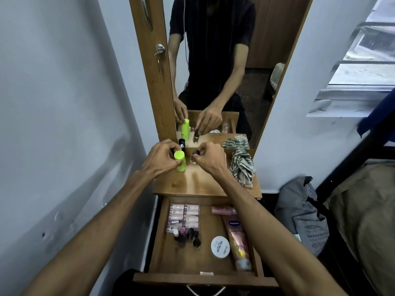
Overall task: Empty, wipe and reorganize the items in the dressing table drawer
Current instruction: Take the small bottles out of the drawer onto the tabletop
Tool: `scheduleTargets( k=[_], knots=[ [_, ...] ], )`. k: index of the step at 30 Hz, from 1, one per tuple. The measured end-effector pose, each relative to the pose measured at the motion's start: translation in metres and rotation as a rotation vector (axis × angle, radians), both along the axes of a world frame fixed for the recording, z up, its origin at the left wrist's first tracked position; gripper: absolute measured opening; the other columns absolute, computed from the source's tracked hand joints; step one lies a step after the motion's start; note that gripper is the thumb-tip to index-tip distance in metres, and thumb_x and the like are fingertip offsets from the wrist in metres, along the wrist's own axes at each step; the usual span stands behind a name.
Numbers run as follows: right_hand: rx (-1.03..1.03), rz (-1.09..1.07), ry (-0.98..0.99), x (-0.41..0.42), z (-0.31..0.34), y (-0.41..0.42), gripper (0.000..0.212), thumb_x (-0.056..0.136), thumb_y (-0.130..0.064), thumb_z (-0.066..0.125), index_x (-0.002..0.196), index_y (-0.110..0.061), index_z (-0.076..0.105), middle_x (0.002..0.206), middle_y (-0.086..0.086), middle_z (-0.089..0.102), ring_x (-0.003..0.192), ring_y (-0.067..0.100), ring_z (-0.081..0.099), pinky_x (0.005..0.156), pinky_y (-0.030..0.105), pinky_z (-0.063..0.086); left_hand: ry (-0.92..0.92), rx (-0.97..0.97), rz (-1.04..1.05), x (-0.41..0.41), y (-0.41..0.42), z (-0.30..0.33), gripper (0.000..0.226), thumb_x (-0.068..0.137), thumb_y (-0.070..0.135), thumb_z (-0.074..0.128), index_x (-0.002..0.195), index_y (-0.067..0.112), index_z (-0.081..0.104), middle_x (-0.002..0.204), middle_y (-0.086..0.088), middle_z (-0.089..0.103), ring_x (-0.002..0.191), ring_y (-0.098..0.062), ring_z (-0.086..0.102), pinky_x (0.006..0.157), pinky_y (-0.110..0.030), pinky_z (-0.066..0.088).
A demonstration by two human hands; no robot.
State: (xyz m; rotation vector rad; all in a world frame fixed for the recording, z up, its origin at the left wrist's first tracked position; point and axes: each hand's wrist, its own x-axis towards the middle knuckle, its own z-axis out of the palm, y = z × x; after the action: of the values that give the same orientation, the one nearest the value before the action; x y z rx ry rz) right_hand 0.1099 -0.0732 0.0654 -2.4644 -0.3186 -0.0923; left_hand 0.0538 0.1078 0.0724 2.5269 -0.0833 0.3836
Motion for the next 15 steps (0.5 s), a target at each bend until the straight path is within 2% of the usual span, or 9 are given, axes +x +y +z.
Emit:
scheduleTargets(
  k=[4, 9, 12, 15],
  knots=[
    [-0.054, 0.028, 0.001, 0.023, -0.009, 0.016, 0.018, 0.081, -0.033, 0.069, 0.083, -0.017, 0.076, 0.080, 0.003, 0.074, 0.084, 0.029, 0.070, 0.073, 0.040, 0.058, 0.026, 0.042, 0.002, 0.017, 0.001, -0.011, 0.029, 0.071, 0.019, 0.079, 0.099, 0.016, 0.074, 0.093, 0.007, 0.063, 0.078, -0.012, 0.060, 0.067, -0.025, 0.049],
    [-0.074, 0.058, 0.018, 0.038, -0.023, 0.027, 0.023, 0.084, -0.036, 0.068, 0.090, -0.016, 0.077, 0.086, 0.005, 0.075, 0.089, 0.031, 0.070, 0.074, 0.037, 0.055, 0.034, 0.114, 0.000, 0.027, 0.003, -0.019, 0.029, 0.073, 0.022, 0.075, 0.102, 0.015, 0.074, 0.097, 0.003, 0.065, 0.081, -0.014, 0.059, 0.072, -0.035, 0.053],
    [-0.054, 0.069, 0.029, 0.041, -0.027, 0.031, 0.021, 0.083, -0.034, 0.069, 0.088, -0.015, 0.077, 0.082, 0.005, 0.075, 0.086, 0.030, 0.070, 0.072, 0.037, 0.056, 0.019, 0.123, 0.010, 0.031, 0.004, -0.024, 0.034, 0.076, 0.021, 0.075, 0.108, 0.013, 0.072, 0.101, 0.002, 0.065, 0.082, -0.014, 0.057, 0.072, -0.027, 0.048],
    [-0.014, 0.063, 0.042, 0.042, -0.030, 0.035, 0.019, 0.082, -0.033, 0.070, 0.083, -0.014, 0.075, 0.079, 0.006, 0.073, 0.085, 0.031, 0.069, 0.071, 0.038, 0.057, -0.002, 0.142, 0.014, 0.032, 0.004, -0.025, 0.037, 0.077, 0.021, 0.074, 0.112, 0.011, 0.071, 0.103, 0.001, 0.065, 0.086, -0.016, 0.060, 0.074, -0.029, 0.051]
  ],
)
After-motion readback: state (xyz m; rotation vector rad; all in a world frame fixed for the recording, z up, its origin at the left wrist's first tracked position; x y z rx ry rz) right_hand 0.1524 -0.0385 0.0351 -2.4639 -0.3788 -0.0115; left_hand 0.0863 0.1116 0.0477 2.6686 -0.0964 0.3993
